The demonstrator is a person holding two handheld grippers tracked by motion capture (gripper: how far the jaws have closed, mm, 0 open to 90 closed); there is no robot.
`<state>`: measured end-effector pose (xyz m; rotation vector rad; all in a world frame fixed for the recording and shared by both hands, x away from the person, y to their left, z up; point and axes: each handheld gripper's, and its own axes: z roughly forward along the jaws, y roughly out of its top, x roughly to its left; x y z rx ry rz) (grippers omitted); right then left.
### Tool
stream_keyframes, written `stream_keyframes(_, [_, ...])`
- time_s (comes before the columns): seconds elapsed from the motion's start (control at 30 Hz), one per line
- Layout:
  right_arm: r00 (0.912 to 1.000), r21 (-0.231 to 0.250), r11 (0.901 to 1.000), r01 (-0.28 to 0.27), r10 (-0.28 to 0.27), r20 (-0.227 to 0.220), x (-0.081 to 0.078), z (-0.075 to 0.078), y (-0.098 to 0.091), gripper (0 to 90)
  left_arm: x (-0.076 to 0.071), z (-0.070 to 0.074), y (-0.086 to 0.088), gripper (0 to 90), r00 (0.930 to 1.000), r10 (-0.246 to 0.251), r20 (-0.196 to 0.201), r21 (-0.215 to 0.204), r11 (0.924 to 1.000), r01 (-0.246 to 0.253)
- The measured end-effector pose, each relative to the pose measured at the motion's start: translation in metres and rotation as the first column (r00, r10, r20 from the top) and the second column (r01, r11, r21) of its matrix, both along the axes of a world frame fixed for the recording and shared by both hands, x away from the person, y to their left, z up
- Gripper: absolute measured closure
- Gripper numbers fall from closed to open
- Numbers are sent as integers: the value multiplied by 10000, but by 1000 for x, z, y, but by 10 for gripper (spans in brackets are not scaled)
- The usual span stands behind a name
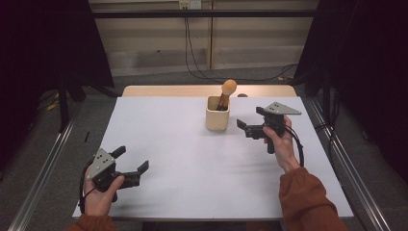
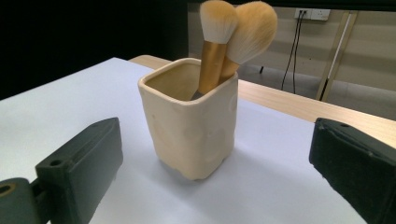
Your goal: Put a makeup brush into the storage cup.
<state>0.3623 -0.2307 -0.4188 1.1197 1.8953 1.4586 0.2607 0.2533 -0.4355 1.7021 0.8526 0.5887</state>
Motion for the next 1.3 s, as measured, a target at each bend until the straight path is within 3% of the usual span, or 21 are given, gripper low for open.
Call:
stream_keyframes(0.2, [10000, -130, 9999, 20, -19, 81, -9, 1, -4, 24, -1, 0, 0, 26, 10000, 69, -50, -10, 10000, -69])
stream_keyframes(0.57, [9991, 232, 9988, 423, -423, -32, -24, -1, -22, 22, -3, 0, 1, 29, 9999, 130, -16, 9, 9999, -130])
stream_keyframes(1.3, [9952, 23, 9953, 971, -971, 103, -64, -3, -42, 18, -7, 1, -1, 29, 9998, 153, -87, -52, 9999, -153])
